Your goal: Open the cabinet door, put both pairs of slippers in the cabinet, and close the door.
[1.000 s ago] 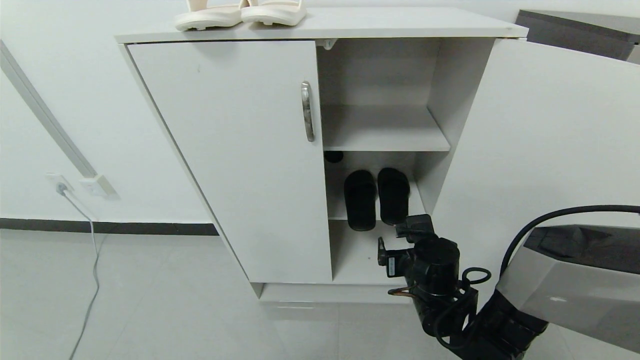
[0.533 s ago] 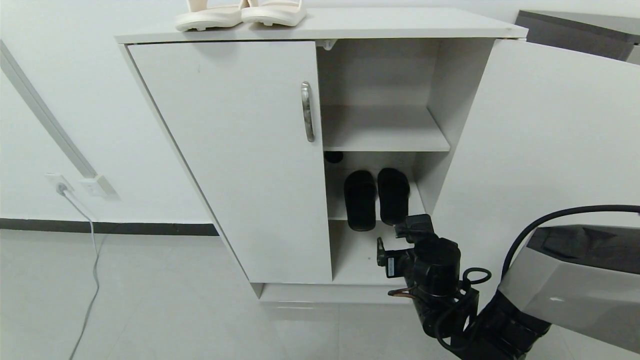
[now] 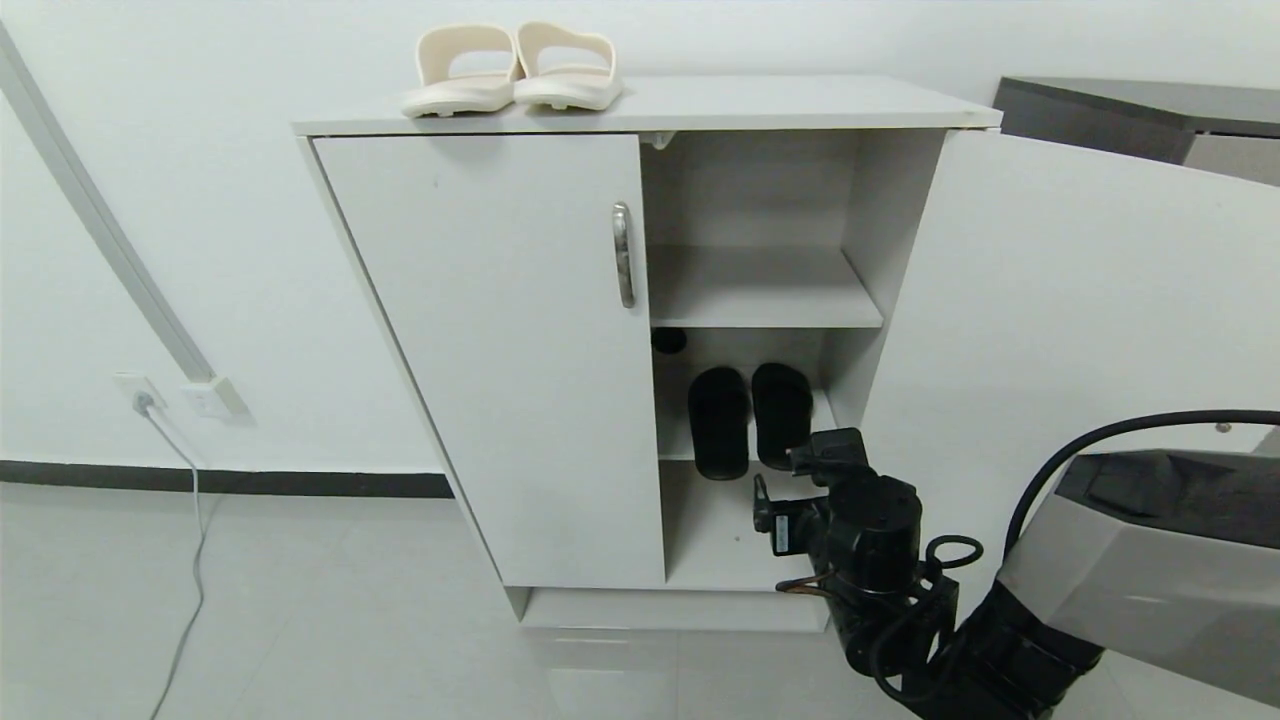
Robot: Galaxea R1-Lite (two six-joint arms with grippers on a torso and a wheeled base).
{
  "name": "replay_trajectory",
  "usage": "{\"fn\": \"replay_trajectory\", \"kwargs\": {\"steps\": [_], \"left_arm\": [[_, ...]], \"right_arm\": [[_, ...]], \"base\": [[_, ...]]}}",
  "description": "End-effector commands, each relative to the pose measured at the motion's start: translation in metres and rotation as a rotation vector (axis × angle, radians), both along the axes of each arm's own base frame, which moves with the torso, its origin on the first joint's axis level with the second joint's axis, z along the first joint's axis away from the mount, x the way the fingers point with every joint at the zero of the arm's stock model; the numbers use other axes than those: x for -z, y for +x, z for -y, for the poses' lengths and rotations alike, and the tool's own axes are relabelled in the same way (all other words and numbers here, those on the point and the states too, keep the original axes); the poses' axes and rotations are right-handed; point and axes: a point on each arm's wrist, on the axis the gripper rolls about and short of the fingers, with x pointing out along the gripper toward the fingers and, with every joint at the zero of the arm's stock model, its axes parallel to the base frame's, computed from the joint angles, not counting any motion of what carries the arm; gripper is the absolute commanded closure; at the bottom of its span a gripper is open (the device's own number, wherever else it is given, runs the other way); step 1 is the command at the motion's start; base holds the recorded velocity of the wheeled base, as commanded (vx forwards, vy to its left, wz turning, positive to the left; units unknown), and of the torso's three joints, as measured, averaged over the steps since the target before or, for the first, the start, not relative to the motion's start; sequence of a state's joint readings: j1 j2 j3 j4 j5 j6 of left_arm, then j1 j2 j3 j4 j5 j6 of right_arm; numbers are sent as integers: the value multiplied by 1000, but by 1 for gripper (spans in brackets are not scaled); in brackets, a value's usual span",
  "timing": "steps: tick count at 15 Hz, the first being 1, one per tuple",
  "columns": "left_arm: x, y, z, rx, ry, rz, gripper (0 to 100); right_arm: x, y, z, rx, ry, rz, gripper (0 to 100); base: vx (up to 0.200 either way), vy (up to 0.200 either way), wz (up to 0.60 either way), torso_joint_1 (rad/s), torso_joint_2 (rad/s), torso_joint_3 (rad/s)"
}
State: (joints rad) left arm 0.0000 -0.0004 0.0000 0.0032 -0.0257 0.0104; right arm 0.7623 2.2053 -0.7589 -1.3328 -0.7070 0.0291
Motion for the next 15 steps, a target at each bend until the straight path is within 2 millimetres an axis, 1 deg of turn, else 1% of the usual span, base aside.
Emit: {"fn": "replay_trajectory", "kwargs": {"steps": [1, 5, 7, 12, 15], "left_arm": [[0, 0, 0, 0, 0, -2, 100], [0, 0, 0, 2, 3, 0, 100], [0, 0, 0, 2, 6, 0, 100], [0, 0, 0, 2, 3, 0, 100], [0, 0, 0, 2, 3, 0, 100]], "right_arm": [[0, -1, -1, -3, 1, 1, 0], [0, -2, -3, -9, 1, 1, 0], [1, -5, -4, -18, -3, -3, 0], [1, -5, -5, -18, -2, -3, 0], [1, -5, -4, -18, -3, -4, 0]], "base": [[0, 0, 0, 2, 2, 203], [0, 0, 0, 0, 2, 168], [0, 0, 0, 1, 1, 33], [0, 0, 0, 0, 0, 0], [0, 200, 0, 4, 2, 4]]}}
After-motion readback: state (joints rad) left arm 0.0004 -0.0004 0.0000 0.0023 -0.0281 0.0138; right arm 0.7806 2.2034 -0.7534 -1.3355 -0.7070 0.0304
